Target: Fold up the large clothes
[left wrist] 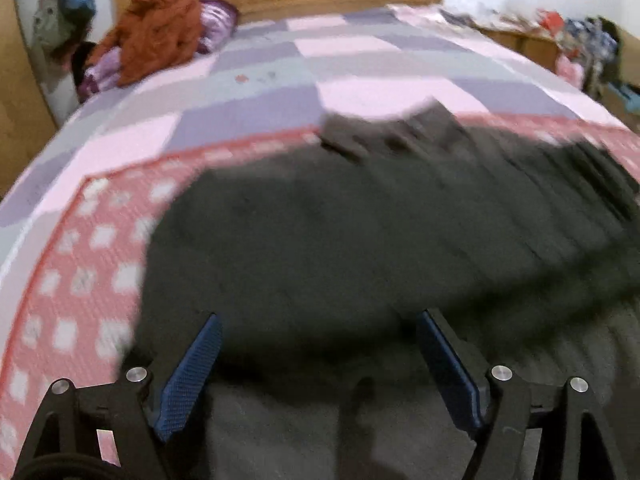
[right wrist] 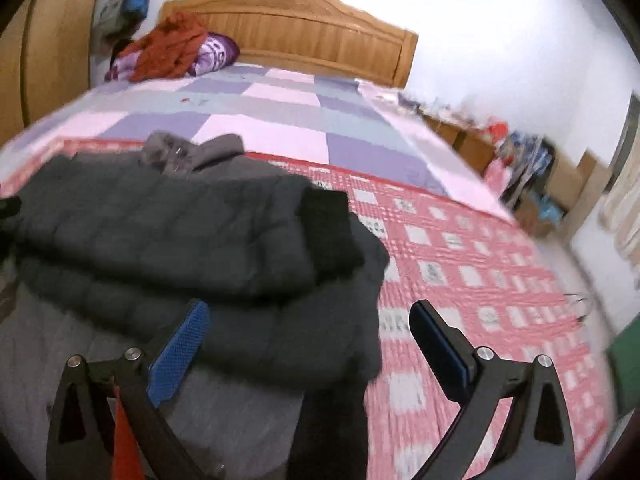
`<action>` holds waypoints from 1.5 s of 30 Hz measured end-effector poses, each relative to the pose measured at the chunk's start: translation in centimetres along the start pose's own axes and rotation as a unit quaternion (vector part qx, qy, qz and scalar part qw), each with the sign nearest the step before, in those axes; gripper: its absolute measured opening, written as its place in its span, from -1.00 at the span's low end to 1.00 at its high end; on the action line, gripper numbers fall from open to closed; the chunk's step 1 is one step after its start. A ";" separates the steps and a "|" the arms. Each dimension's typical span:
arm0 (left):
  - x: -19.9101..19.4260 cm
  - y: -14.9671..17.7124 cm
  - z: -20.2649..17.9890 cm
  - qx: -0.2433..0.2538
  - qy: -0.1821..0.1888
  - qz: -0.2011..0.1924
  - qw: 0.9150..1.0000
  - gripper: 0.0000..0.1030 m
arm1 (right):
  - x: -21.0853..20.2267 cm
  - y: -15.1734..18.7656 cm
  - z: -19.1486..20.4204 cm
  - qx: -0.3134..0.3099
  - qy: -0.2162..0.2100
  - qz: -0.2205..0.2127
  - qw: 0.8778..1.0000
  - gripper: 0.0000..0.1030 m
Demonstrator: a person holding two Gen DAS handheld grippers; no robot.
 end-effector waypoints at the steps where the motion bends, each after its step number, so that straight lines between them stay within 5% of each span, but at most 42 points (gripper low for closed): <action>1: -0.3 1.3 -1.2 0.001 0.008 0.010 1.000 0.64 | -0.6 1.3 0.9 -0.003 0.001 0.018 1.000 0.99; 5: 0.1 7.5 -4.7 0.026 0.011 0.079 0.996 0.64 | -2.0 7.5 4.8 -0.035 -0.079 0.087 0.992 0.99; 7: 0.7 10.7 -4.3 0.034 -0.002 0.112 0.993 0.64 | -1.8 10.0 4.3 -0.056 -0.073 0.109 0.990 0.99; 11: -1.0 11.9 -1.0 -0.012 -0.007 0.105 0.994 0.59 | -1.4 11.9 -1.9 0.025 -0.084 0.129 0.988 0.99; 17: -4.1 12.8 2.3 -0.048 -0.058 0.115 0.991 0.59 | -2.8 13.2 -6.5 0.016 -0.035 0.134 0.990 0.99; 26: -7.9 18.9 1.3 -0.040 -0.046 0.112 0.992 0.60 | -12.1 17.8 1.0 -0.041 -0.123 0.122 0.984 0.99; 28: -9.0 20.3 2.3 -0.038 -0.050 0.111 0.992 0.61 | -12.9 19.8 0.9 -0.052 -0.108 0.128 0.984 0.99; 33: -11.4 22.9 5.2 -0.026 -0.052 0.098 0.993 0.67 | -14.7 24.0 -6.9 0.066 -0.024 0.154 0.986 0.99; 36: -12.7 23.5 6.4 -0.032 -0.041 0.089 0.995 0.67 | -16.4 25.0 -9.0 0.055 0.045 0.155 0.985 0.99; 45: -16.9 27.1 10.0 -0.059 -0.063 0.088 0.992 0.66 | -22.9 26.9 -3.3 0.051 0.006 0.149 0.988 0.99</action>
Point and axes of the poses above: each gripper's, at about its wrist camera, not at the fingertips, and x roughly the way its jaws point, z to its left, y to its underside, the point moved 7 cm from there along x, roughly the way its jaws point, and after that the axes turned 4 degrees about x, right-handed, at the moved point
